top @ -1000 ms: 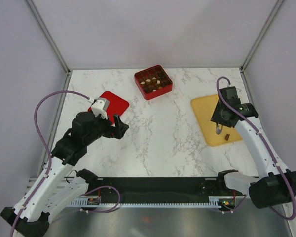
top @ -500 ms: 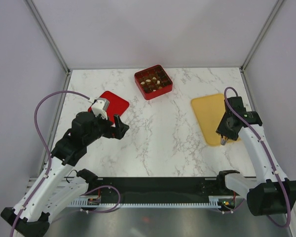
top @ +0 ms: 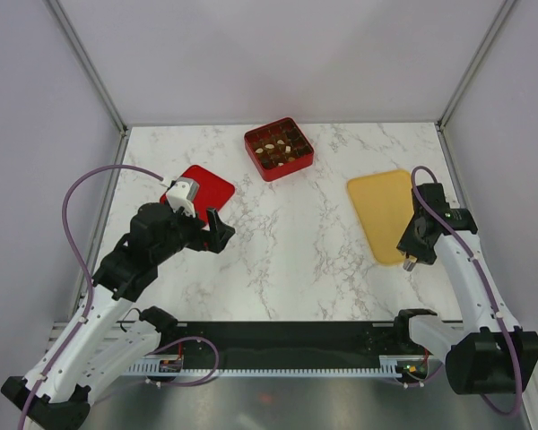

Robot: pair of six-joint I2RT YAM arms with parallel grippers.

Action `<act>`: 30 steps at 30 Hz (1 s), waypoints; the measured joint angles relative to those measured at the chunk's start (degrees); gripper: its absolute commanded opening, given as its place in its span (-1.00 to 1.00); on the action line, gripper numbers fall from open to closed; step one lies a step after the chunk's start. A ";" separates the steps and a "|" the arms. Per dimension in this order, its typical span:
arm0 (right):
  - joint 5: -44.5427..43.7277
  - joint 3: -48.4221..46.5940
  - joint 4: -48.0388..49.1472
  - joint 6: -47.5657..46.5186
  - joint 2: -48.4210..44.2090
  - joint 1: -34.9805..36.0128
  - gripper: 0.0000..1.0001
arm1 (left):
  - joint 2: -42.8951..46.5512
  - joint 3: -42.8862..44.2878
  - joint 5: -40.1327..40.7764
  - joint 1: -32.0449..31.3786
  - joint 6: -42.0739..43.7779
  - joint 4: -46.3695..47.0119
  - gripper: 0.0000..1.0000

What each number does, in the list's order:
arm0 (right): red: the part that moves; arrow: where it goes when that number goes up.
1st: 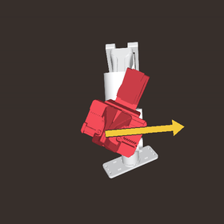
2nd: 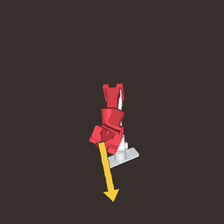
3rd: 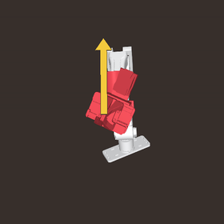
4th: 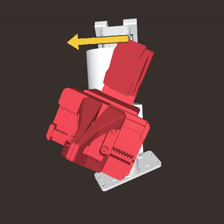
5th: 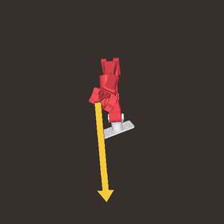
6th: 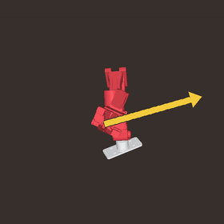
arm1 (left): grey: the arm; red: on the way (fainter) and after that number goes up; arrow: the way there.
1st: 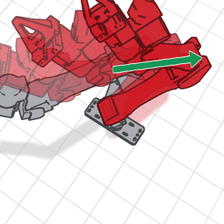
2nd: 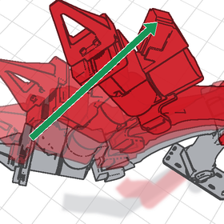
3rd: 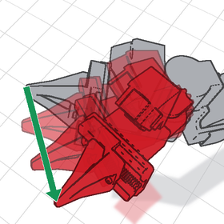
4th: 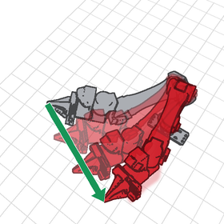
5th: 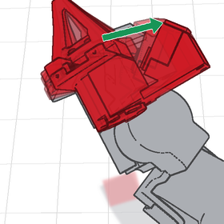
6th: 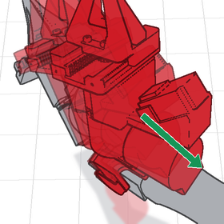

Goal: Pack the chocolate

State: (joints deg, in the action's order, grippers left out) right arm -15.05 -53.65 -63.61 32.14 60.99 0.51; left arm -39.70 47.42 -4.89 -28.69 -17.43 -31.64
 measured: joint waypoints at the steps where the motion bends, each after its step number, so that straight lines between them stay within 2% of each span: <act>1: 0.22 0.37 0.00 0.00 -0.09 0.00 -0.03 | 0.00 0.00 0.00 0.00 0.00 0.00 0.99; 21: 4.50 1.44 1.25 -2.03 -1.46 0.00 -0.32 | 0.00 0.00 0.00 0.00 0.00 0.00 0.99; 30: 10.58 -6.43 7.19 -2.86 4.39 0.48 -0.39 | 0.00 0.00 0.11 0.00 0.00 0.00 0.99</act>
State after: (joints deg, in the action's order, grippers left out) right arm -4.47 -60.07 -56.42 29.28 65.39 0.99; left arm -39.70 47.42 -4.78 -28.69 -17.43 -31.64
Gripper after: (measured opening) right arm 0.348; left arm 0.993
